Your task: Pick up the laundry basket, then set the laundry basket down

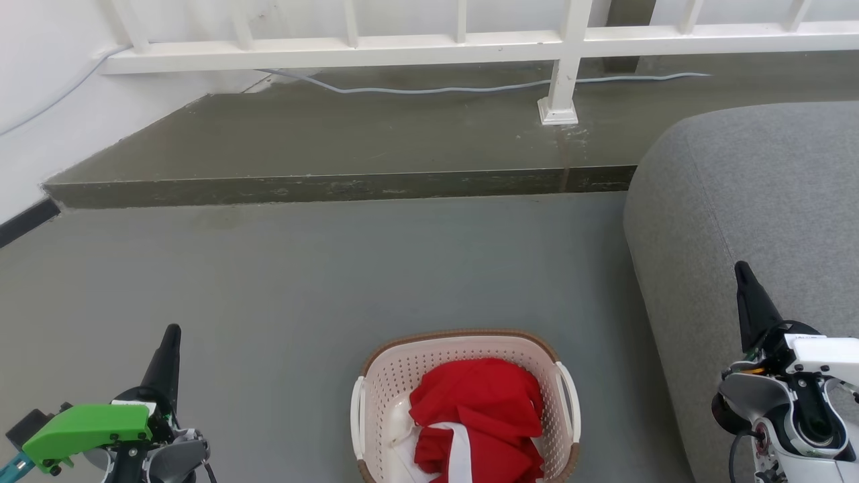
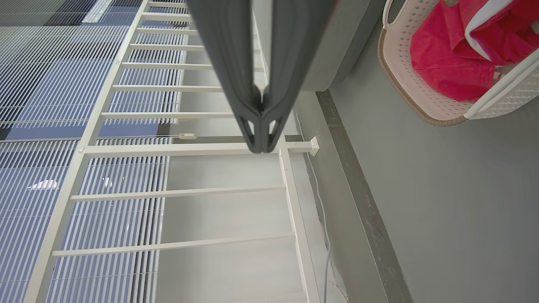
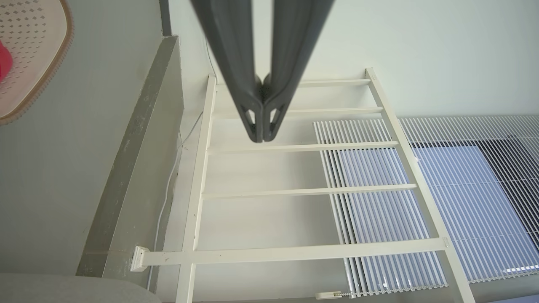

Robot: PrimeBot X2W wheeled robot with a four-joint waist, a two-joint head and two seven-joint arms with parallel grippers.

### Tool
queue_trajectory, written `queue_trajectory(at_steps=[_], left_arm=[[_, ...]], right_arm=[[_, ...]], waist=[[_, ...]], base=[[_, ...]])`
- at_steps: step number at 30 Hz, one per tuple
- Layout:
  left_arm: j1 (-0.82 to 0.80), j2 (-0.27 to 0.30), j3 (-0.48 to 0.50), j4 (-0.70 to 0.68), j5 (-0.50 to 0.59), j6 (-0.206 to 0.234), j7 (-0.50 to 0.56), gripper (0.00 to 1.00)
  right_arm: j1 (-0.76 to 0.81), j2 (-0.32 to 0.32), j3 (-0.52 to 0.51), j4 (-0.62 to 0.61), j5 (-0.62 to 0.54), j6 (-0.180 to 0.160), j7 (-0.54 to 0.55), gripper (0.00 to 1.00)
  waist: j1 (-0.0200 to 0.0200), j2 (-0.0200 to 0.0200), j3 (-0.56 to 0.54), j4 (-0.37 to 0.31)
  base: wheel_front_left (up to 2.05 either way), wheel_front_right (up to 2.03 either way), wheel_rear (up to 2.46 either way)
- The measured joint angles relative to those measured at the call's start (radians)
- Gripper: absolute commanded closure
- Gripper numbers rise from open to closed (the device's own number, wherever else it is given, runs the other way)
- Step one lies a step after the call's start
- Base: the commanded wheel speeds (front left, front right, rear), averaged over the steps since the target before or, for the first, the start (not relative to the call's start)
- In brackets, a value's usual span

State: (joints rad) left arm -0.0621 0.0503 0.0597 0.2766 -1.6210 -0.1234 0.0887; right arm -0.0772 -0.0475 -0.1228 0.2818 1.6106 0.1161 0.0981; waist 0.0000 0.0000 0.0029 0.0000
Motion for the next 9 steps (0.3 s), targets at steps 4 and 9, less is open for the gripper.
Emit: queue_trajectory(at_steps=[4, 9], left_arm=[[0.0, 0.0, 0.0, 0.0, 0.0, 0.0, 0.0, 1.0], [0.0, 0.0, 0.0, 0.0, 0.0, 0.0, 0.0, 1.0]], right_arm=[[0.0, 0.0, 0.0, 0.0, 0.0, 0.0, 0.0, 1.0], [0.0, 0.001, 0.0, 0.0, 0.0, 0.0, 0.0, 1.0]], waist=[[0.0, 0.0, 0.0, 0.0], [0.0, 0.0, 0.0, 0.0]], base=[[0.0, 0.0, 0.0], [0.0, 0.0, 0.0]])
